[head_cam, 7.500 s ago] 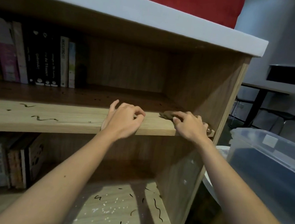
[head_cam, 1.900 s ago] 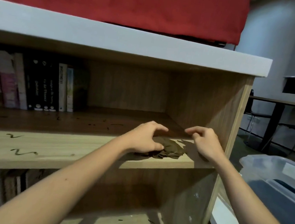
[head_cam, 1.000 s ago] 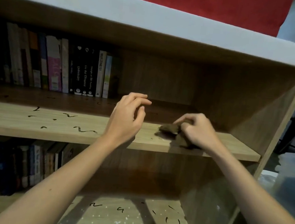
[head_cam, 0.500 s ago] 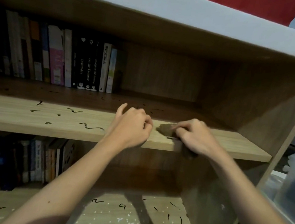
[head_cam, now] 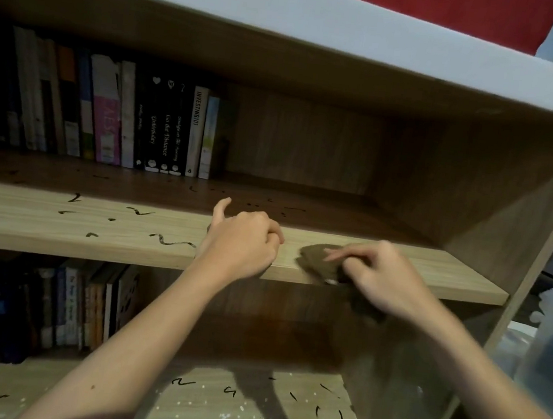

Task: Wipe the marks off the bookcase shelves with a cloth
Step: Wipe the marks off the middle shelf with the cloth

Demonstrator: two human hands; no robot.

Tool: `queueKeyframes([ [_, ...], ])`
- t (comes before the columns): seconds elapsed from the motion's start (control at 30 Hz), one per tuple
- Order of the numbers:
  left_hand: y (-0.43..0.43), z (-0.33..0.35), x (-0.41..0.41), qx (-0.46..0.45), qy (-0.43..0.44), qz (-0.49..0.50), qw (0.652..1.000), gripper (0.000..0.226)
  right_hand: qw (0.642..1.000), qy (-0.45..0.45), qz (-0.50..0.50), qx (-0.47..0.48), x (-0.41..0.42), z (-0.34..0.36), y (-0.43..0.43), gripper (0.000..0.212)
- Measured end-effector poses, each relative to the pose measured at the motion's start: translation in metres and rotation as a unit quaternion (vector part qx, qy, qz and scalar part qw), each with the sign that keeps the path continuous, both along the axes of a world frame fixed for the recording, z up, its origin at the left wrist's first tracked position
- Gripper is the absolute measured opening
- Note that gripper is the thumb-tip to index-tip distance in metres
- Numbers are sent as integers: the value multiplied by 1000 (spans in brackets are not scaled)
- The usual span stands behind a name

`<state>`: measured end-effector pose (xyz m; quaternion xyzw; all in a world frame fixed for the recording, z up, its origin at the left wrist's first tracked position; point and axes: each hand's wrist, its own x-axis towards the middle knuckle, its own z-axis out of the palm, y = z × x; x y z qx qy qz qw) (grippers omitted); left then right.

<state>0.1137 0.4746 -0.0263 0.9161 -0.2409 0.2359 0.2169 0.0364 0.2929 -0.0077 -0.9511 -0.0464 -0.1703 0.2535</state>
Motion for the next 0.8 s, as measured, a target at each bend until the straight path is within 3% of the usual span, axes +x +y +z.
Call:
queueKeyframes([
  [0.1, 0, 3, -1, -10, 10, -11, 1000, 29, 994, -11, -110, -21, 19, 6, -14, 25],
  [0.27, 18, 12, -13, -92, -36, -16, 995, 21, 998, -34, 20, -52, 5, -10, 32, 25],
  [0.33, 40, 14, -17, -88, -34, -29, 995, 19, 1000, -9, -7, -9, 9, 1, 15, 25],
  [0.43, 66, 16, -22, -37, 15, -30, 999, 17, 998, -31, -55, -15, 15, 0, 22, 25],
  [0.53, 76, 17, -21, 62, 55, -22, 996, 47, 997, -58, 37, -38, 3, -16, 62, 24],
  [0.6, 77, 18, -19, 119, 59, -20, 991, 66, 999, -36, 29, -19, 2, -11, 59, 24],
  [0.7, 71, 14, -12, 170, 51, -15, 984, 67, 997, -22, -67, -16, 29, 1, 42, 27],
  [0.8, 65, 4, -7, 162, 6, -13, 987, 68, 997, -40, 14, -62, 29, -6, 74, 30],
])
